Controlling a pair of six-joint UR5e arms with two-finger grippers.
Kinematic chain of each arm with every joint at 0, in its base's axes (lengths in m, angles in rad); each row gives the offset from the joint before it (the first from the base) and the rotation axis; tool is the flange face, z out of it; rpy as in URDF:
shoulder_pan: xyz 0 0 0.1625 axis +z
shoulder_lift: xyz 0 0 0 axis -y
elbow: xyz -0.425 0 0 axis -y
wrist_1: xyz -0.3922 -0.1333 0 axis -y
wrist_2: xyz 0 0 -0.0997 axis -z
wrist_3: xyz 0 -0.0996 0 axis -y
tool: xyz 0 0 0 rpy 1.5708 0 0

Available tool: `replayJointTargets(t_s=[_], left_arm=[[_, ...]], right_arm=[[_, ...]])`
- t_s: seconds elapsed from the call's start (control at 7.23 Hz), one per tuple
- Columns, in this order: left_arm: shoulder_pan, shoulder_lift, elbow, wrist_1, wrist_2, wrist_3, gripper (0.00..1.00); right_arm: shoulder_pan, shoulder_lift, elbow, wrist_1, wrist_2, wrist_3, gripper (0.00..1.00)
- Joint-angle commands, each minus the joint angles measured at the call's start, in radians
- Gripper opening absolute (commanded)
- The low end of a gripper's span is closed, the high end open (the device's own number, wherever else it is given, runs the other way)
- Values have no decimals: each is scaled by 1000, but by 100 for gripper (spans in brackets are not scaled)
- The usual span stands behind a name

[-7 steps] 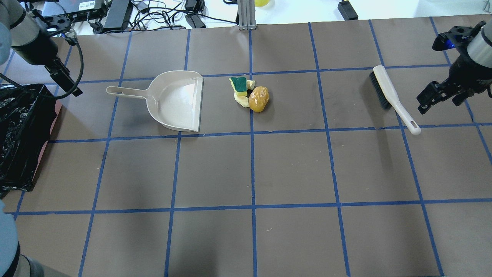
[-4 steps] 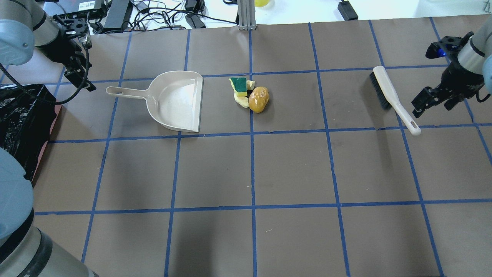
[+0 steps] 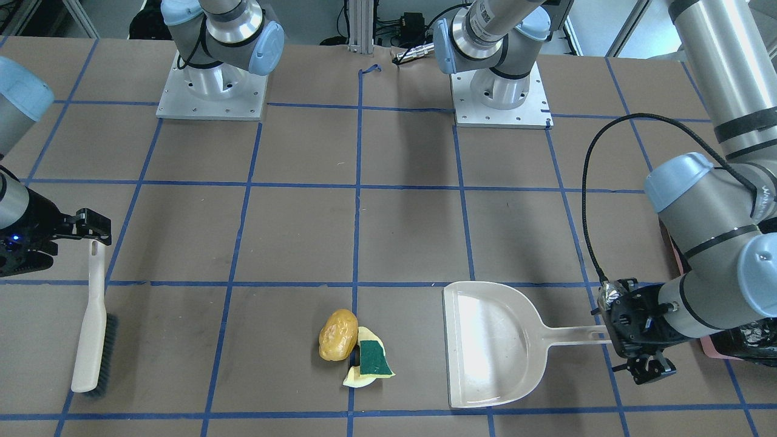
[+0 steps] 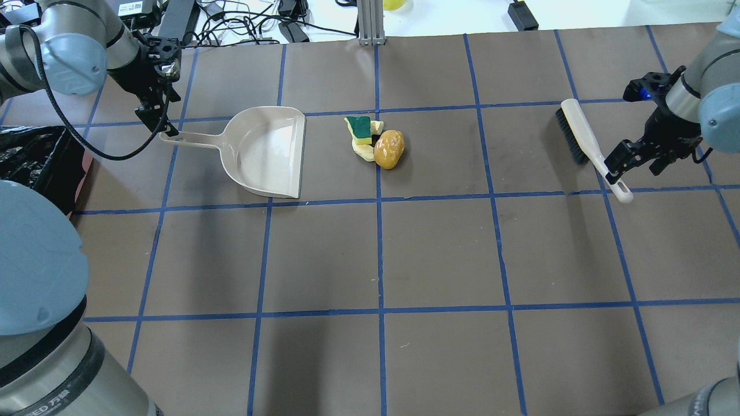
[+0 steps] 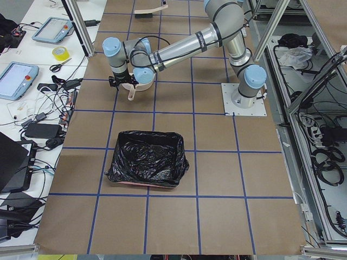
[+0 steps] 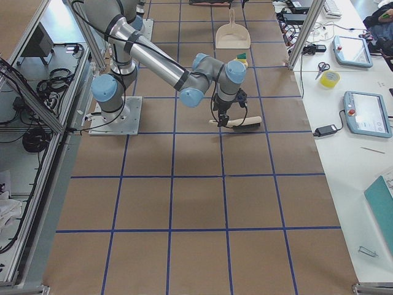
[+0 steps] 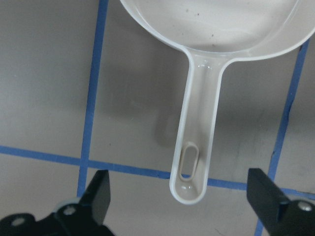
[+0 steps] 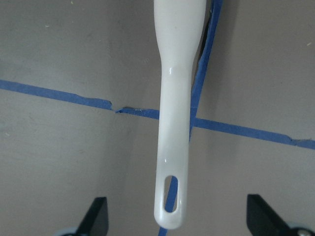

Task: Sweep and dump trash into bin
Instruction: 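Grasp the white dustpan handle with the left gripper while the right grasps the brush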

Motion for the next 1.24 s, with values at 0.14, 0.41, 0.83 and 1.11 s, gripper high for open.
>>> replayJointTargets(t_s=[0.14,0.41,0.83,1.11], left_arm=[[-2,-23,-22,-6,4,1,100],[-5,-19,-63,4,38,1,100],[-9,-10,-102,32,40,-5,100],[-15,-7,-103,64,41,9,84]], right_arm=[[29,44,2,-40,-16,76,100],[30,82,4,-53,-55,79,100],[29,78,4,-53,-56,84,88],[30,76,4,-53,-52,89,77]])
